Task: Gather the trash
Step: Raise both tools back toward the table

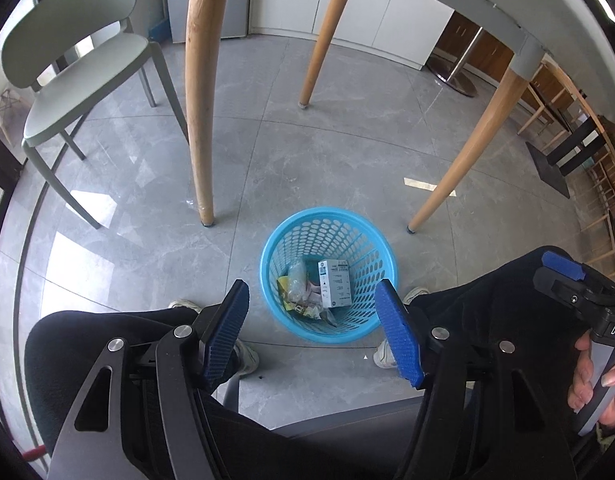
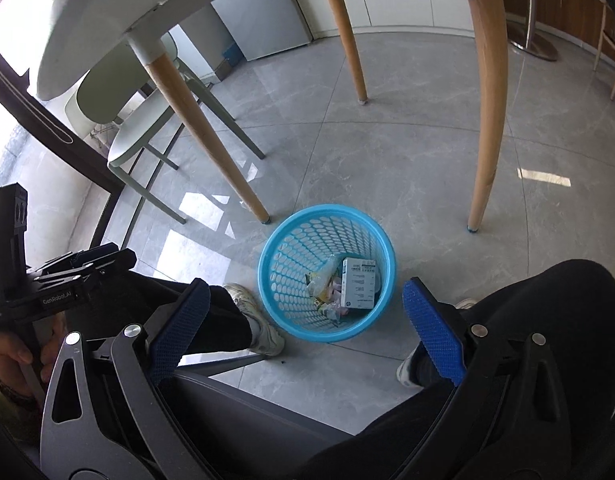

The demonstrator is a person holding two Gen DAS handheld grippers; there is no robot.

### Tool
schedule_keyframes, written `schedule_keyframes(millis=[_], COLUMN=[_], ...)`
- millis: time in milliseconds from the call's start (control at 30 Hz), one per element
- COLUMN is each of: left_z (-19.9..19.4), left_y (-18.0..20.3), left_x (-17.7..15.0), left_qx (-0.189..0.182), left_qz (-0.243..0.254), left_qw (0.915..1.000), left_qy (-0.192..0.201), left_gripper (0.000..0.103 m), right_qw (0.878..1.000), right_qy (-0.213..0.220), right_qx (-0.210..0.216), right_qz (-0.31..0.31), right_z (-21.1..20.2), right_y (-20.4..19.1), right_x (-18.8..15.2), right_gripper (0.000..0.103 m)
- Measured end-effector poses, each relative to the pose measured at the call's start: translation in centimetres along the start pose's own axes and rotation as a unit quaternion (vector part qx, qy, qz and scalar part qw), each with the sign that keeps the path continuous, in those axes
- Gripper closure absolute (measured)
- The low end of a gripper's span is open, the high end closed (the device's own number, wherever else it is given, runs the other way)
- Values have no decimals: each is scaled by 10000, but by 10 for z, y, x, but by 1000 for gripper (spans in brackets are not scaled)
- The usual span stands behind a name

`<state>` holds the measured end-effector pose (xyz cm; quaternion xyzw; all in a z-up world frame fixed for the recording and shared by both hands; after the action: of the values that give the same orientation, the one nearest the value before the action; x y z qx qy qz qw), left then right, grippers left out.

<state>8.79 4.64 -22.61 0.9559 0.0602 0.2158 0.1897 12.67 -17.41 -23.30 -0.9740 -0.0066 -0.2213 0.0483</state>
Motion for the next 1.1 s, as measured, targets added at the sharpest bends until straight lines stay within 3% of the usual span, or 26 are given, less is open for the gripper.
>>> schedule_keyframes(millis=[200, 400, 767, 900, 1100], left_z=[-42, -84, -122, -124, -113], left_y=[5, 13, 48, 56, 67], left_x=[11, 24, 82, 105, 138], left_qx=[-103, 86, 198, 82, 106], left_qz=[147, 382, 900, 890, 1041], left_qw=[9992, 9959, 9839, 9819, 9797], left_qy=[350, 815, 1534, 1668, 1708], left_gripper=[38, 37, 33, 33, 31], right_qw=[9985, 9931, 9696, 9623, 9538], right_qy=[517, 1098, 2199, 2397, 2366], right_qx=[125, 56, -145, -114, -248], right_qz=[-149, -402, -1063, -1279, -1836], right_z=[-52, -99, -153, -159, -151], right_y=[-2, -6, -18, -14, -26], right_x=[7, 20, 87, 112, 146], right_gripper=[9, 9, 9, 9, 9])
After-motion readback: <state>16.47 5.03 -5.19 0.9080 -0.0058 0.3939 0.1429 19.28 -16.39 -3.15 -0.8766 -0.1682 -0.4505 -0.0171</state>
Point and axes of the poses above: each gripper's, at about its wrist camera, not at the fingertips, and z roughly the way its jaws point, y to its right, x to its top, the point moved 2 cm from there along z, roughly the way its jaws point, and after that the axes turned 14 degrees about -x, right-handed, at the moved point
